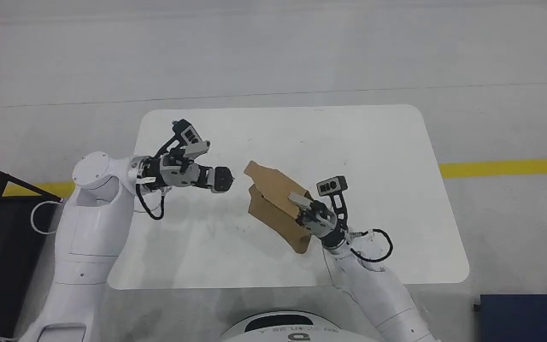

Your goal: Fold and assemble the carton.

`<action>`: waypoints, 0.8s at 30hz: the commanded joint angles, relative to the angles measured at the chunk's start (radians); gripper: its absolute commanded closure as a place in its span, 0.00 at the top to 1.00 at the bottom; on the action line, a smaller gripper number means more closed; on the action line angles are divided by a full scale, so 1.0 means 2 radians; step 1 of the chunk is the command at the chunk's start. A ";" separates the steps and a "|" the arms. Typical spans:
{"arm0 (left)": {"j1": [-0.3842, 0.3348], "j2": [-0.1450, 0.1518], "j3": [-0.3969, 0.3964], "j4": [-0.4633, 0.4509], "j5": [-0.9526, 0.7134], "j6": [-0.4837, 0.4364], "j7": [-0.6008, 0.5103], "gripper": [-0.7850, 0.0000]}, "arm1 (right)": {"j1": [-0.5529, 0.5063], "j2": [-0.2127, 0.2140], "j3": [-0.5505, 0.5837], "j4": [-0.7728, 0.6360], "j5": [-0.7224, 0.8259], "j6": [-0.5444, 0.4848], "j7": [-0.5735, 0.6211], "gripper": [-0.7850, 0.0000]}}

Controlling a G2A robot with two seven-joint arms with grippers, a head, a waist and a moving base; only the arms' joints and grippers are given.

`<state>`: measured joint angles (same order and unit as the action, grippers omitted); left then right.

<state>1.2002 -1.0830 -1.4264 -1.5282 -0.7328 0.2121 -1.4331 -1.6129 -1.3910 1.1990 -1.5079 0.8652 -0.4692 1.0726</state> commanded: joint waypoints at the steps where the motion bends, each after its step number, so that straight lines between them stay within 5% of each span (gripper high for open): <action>1: -0.004 0.000 0.004 0.006 -0.014 -0.007 -0.011 1.00 | 0.002 0.000 -0.003 0.004 0.003 0.002 0.008 0.00; 16: 0.005 -0.003 0.033 0.002 -0.110 0.020 -0.048 1.00 | 0.020 -0.001 -0.039 0.013 0.000 0.015 0.010 0.00; 24: 0.007 -0.003 0.056 0.000 -0.094 0.019 -0.038 1.00 | 0.021 0.000 -0.049 0.008 -0.004 0.018 0.012 0.00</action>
<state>1.2142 -1.0880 -1.3185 -1.5311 -0.9195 0.2519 -1.5085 -1.5698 -1.3918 1.1010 -1.4903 0.8579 -0.4324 1.0955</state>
